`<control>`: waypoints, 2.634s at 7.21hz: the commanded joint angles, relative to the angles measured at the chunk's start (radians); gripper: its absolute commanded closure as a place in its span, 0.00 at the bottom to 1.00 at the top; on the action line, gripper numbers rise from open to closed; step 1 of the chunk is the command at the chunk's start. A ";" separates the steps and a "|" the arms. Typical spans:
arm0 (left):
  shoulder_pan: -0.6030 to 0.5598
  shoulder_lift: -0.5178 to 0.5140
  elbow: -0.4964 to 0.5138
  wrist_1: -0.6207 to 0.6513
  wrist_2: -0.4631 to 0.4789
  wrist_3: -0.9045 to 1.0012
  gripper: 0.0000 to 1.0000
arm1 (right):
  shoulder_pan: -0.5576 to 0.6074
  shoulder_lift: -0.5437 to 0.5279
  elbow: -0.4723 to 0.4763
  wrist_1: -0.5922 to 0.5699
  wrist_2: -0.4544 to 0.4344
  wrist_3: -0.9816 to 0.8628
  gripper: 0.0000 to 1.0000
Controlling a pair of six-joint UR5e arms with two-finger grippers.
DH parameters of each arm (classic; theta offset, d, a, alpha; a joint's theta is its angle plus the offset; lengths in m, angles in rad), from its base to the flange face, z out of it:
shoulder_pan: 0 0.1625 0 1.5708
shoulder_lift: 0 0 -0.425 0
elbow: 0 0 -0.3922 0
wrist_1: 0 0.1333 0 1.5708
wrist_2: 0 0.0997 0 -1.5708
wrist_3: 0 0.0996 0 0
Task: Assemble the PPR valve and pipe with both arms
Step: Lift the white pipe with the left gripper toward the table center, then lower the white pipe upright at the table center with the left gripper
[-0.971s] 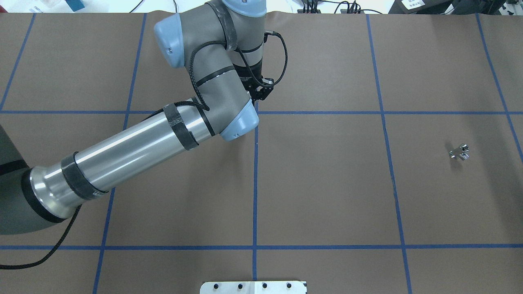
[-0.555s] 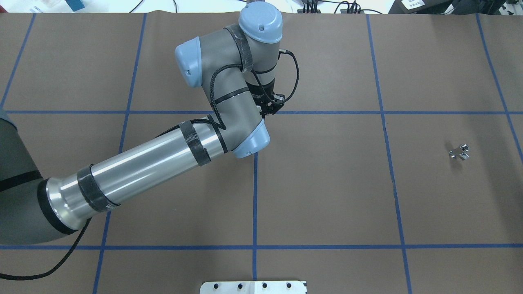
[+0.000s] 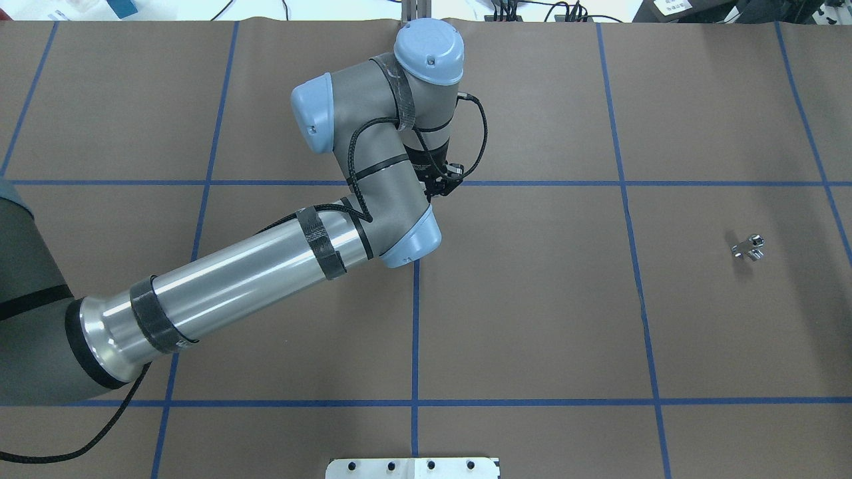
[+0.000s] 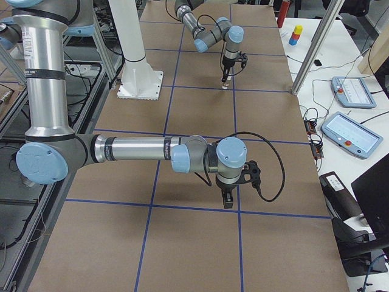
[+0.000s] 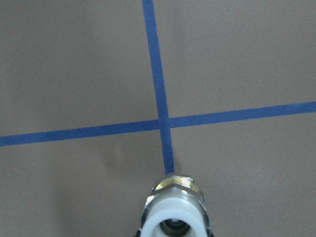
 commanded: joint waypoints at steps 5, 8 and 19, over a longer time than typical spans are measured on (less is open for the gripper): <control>0.015 0.012 -0.007 -0.006 -0.002 -0.005 1.00 | 0.001 0.025 -0.013 -0.012 0.002 0.000 0.01; 0.018 0.019 -0.009 -0.017 -0.001 -0.005 1.00 | 0.000 0.025 -0.011 -0.012 0.003 0.000 0.01; 0.037 0.061 -0.021 -0.104 0.007 -0.055 0.00 | 0.001 0.025 -0.011 -0.012 0.003 0.000 0.01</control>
